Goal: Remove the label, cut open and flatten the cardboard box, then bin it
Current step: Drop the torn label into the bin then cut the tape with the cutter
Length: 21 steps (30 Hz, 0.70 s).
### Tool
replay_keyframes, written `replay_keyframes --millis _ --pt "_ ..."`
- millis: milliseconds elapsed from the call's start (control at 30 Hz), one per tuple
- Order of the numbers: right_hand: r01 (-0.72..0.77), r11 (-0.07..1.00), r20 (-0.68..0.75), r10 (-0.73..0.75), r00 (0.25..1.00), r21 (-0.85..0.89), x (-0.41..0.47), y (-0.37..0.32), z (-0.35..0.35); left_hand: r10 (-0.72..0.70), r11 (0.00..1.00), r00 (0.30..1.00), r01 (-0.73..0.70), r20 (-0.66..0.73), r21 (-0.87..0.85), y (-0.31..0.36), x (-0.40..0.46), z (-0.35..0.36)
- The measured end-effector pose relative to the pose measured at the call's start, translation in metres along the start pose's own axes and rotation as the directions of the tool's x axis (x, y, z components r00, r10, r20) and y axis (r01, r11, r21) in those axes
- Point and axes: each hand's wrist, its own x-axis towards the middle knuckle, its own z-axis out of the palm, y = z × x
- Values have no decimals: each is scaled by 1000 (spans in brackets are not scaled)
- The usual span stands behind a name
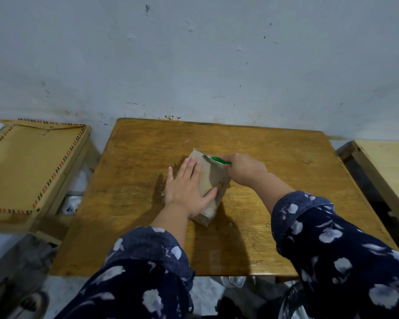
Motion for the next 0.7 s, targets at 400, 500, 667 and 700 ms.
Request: replay_keyframes --millis 400,500,667,700 --pt "-80 996 2 80 997 -41 -30 28 -11 6 1000 1000 -6 1 -4 1 0 -1" --pt "-100 994 14 100 995 -38 -35 32 -12 6 1000 1000 -6 2 9 1 0 -1" --pt "-131 991 28 131 991 1 -43 45 -14 12 1000 1000 -12 -1 19 1 0 0" --pt "-131 991 32 131 991 8 -45 47 -16 11 1000 1000 -11 -2 21 1 0 0"
